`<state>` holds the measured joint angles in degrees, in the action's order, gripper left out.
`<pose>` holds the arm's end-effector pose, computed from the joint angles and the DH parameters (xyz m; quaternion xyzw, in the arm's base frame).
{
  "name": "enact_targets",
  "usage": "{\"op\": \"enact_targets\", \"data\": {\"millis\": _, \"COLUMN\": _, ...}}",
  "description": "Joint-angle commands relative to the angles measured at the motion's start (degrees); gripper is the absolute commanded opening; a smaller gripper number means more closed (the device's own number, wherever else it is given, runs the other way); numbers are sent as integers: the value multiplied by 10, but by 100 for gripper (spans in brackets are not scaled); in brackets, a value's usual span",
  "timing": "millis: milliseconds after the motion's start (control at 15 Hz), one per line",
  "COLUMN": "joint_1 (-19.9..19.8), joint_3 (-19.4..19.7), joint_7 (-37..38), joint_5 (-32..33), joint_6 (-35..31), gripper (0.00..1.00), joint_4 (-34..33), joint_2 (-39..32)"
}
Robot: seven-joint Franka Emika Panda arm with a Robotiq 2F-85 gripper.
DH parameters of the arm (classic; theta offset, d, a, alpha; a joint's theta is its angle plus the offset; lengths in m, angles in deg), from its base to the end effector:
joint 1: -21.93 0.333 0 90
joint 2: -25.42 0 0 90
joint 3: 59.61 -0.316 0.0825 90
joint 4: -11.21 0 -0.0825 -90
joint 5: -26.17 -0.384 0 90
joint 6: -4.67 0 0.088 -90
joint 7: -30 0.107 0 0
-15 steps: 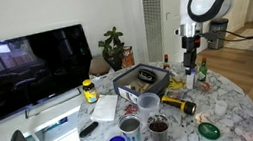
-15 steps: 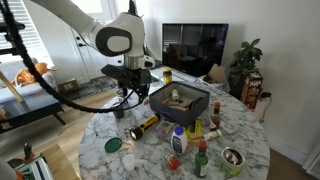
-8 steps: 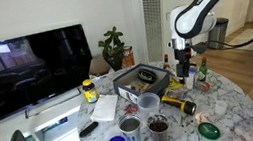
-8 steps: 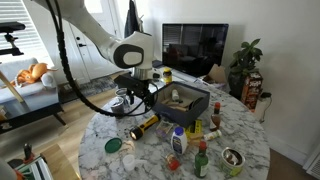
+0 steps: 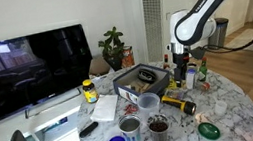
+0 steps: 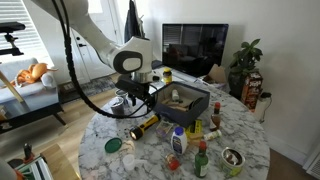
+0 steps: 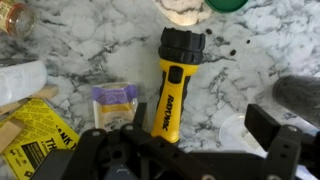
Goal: Turn off the torch light
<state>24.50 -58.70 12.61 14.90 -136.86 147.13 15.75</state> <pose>0.4994 0.0139 0.2475 -0.9940 -0.0868 0.0270 0.0613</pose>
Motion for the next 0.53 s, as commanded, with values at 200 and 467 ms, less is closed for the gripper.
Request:
{"op": "enact_targets", "data": {"millis": 200, "joint_1": -25, "joint_3": -39, "joint_7": -11, "joint_5": -8, "joint_6": -143, "gripper": 70, "joint_4": 60, "joint_2": -32}}
{"op": "enact_targets", "data": {"millis": 467, "joint_1": -43, "joint_3": -60, "joint_7": -13, "joint_5": -19, "joint_6": -191, "gripper": 39, "joint_4": 90, "joint_2": -38}}
